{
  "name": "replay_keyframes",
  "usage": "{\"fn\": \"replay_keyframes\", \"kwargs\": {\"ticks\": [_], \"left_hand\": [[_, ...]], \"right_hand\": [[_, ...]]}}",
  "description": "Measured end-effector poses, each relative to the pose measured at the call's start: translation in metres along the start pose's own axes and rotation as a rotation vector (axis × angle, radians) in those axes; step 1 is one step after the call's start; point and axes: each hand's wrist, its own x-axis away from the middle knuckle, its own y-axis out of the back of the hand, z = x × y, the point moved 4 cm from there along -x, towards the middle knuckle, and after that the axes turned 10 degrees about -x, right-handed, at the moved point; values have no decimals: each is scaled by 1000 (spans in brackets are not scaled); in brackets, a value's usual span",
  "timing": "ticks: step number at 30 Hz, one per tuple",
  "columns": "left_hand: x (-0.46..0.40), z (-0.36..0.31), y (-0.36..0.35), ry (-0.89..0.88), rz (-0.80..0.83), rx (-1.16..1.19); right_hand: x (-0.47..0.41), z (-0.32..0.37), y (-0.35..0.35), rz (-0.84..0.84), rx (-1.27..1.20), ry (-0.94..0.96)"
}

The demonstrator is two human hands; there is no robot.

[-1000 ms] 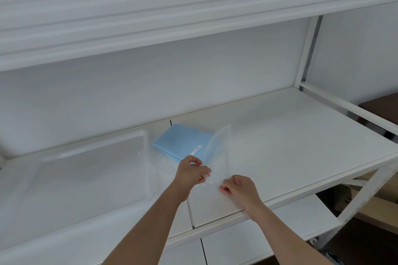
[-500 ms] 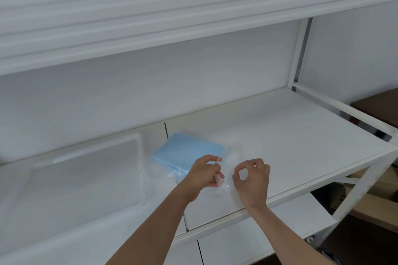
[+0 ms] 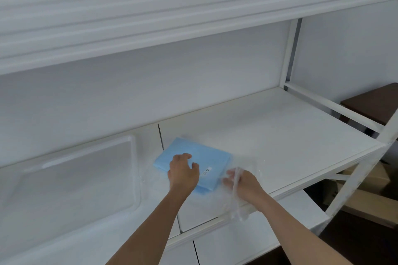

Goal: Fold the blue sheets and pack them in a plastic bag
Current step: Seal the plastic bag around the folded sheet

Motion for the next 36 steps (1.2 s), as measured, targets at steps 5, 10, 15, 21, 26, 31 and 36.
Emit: {"fn": "replay_keyframes", "kwargs": {"ticks": [5, 10, 15, 21, 26, 31, 36], "left_hand": [[-1, 37, -15, 132, 154, -115], [-1, 52, -20, 95, 217, -59], [-7, 55, -17, 13, 261, -334], [-15, 54, -18, -37, 290, -465], [-20, 55, -16, -47, 277, -501], [-21, 54, -17, -50, 280, -522], [-21, 53, -17, -46, 278, -516]], "right_hand": [[-7, 13, -7, 24, -52, -35], [-29, 6, -15, -37, -90, -106], [-71, -34, -24, -45, -103, -177], [-46, -1, -28, -61, 152, -191], [-44, -1, -27, -36, 175, -199], [-52, -17, -28, -14, -64, -207], [-47, -17, -23, -43, -330, -104]]}}
